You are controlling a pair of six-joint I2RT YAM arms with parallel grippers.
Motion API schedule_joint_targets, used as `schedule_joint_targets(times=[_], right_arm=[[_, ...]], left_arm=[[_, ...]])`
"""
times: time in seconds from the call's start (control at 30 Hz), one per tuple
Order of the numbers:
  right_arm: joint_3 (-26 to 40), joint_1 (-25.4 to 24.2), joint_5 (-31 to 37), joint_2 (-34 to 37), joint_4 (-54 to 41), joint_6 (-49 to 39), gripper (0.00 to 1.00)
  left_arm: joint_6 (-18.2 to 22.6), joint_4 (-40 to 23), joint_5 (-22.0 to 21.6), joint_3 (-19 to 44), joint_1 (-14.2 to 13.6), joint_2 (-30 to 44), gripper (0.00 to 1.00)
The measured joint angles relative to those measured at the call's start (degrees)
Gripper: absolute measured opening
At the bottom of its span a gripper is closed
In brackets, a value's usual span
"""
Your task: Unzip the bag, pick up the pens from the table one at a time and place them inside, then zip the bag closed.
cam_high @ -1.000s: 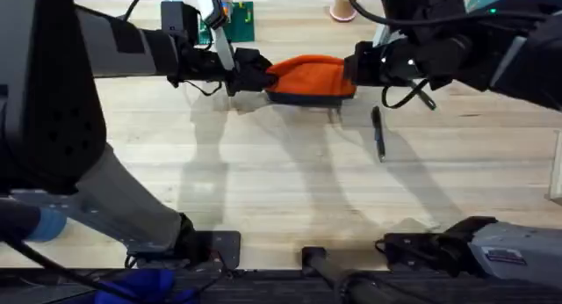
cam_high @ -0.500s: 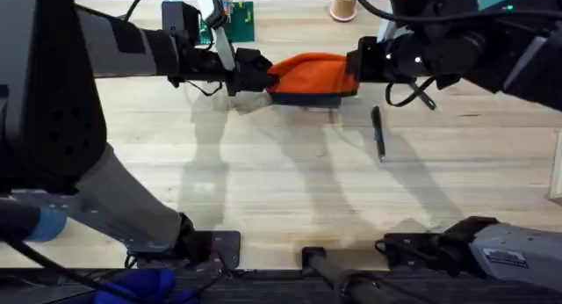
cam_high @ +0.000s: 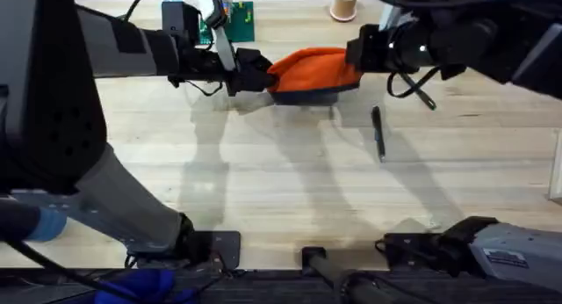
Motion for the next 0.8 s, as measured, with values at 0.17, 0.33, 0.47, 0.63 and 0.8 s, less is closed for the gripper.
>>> schedule_joint_targets(times=[0.17,0.33,0.47,0.63,0.8], right_arm=[[2.0,0.0,0.0,0.0,-0.1,-0.8,0.032],[2.9,0.0,0.0,0.0,-0.5,-1.0,0.032],[4.2,0.1,0.0,0.0,-0.7,-1.4,0.032],[5.8,0.2,0.0,0.0,-0.8,-1.5,0.032],[6.2,0.2,0.0,0.0,-0.6,-1.5,0.032]], left_arm=[[0.0,0.0,0.0,0.0,-0.1,0.0,0.043],[0.0,0.0,0.0,0.0,-0.2,0.0,0.043],[0.0,0.0,0.3,0.0,-0.2,0.0,0.043],[0.0,0.0,0.8,0.0,-0.2,0.0,0.043],[0.0,0.0,0.9,0.0,-0.2,0.0,0.043]])
